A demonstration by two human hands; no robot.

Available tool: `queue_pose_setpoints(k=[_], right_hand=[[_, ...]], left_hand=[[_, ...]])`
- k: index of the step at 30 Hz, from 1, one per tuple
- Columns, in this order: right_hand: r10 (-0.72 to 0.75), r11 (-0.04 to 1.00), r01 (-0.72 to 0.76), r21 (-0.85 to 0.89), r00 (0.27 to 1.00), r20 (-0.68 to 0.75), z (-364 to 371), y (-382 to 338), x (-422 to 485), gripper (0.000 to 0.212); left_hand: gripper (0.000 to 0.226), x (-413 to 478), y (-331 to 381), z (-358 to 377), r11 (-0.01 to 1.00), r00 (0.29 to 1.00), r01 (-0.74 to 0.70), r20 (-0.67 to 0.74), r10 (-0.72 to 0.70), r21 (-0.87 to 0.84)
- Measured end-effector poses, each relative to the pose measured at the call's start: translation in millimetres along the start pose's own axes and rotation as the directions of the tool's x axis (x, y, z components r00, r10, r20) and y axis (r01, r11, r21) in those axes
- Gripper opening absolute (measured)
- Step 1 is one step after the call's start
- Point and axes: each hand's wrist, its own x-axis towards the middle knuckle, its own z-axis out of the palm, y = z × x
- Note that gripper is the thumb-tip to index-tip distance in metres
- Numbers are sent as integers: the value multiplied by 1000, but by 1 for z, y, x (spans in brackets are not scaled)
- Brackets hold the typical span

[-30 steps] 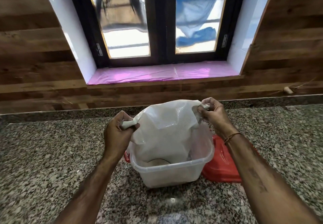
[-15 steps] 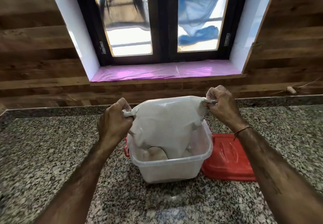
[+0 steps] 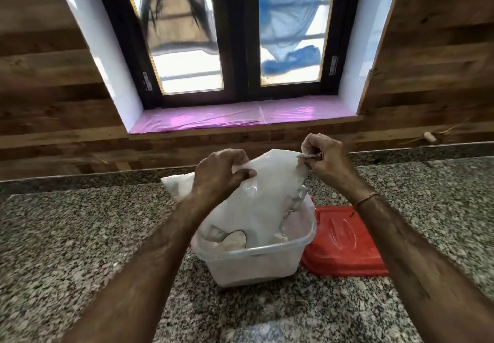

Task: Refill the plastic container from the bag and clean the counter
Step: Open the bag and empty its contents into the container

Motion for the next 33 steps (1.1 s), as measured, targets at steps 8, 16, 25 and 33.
queue_pose_setpoints(k=[8, 16, 25, 33], right_hand=[[298, 765, -430, 479, 896, 328, 0, 14, -35, 34], [334, 800, -382, 464, 924, 185, 42, 11, -65, 14], [456, 817, -398, 418, 889, -42, 52, 13, -66, 12], [318, 900, -279, 336, 946, -66, 49, -3, -58, 20]], left_hand=[[34, 3, -17, 19, 934, 959, 144, -187, -213, -327], [37, -5, -26, 26, 857, 911, 199, -232, -341, -475], [33, -1, -55, 18, 798, 927, 209, -145, -345, -565], [47, 44, -1, -11, 982, 996, 62, -49, -71, -178]])
